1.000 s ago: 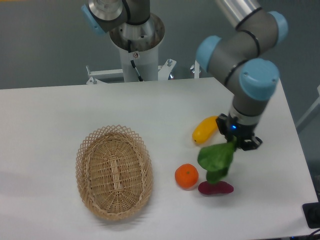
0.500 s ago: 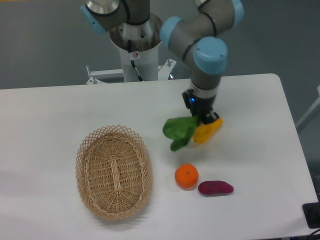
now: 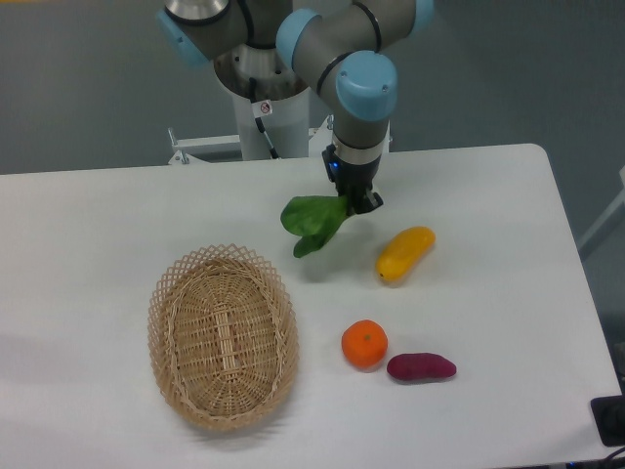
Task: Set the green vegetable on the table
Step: 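Lift and carry the bok choy past the yellow fruit toward the basket, then lower the bok choy onto the table and open the gripper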
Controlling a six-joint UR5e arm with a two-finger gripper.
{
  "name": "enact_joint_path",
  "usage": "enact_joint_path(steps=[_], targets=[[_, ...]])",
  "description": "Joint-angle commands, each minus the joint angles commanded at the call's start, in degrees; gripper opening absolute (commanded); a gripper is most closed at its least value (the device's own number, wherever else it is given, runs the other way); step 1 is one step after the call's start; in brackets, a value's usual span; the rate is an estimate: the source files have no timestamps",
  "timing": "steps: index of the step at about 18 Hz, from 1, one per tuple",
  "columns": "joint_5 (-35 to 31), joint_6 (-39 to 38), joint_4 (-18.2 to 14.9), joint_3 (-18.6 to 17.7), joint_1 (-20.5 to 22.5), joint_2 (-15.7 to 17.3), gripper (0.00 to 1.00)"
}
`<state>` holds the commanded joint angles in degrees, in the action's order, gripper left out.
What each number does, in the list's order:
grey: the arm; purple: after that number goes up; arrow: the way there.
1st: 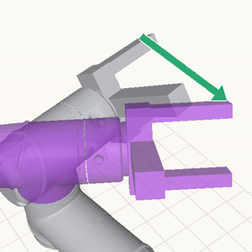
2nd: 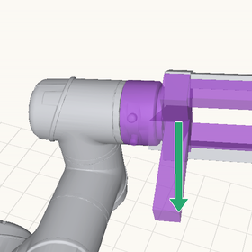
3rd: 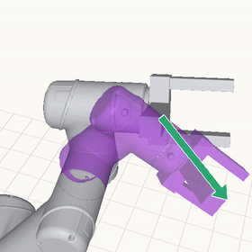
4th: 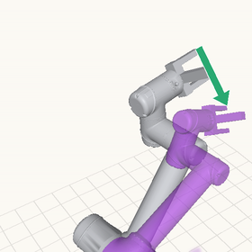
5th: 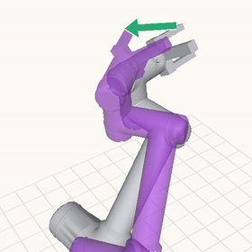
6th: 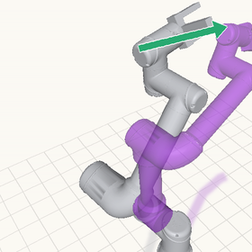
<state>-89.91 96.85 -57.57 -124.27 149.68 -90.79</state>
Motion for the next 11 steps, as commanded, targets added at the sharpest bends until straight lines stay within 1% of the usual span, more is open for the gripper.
enact_joint_path(steps=[2, 5, 6, 7, 11], targets=[[0.0, 1.23, 0.0, -0.09, -0.09, 0.0, 0.37], [0.0, 1.5, -0.09, -0.53, -0.09, 0.0, 0.72], [0.0, 1.58, -0.09, -0.53, -0.09, -0.09, 0.92], [0.0, 1.5, -0.09, -0.53, -0.09, -0.09, 1.0], [0.0, 1.5, 0.0, -0.18, -0.09, -0.17, 1.0]])
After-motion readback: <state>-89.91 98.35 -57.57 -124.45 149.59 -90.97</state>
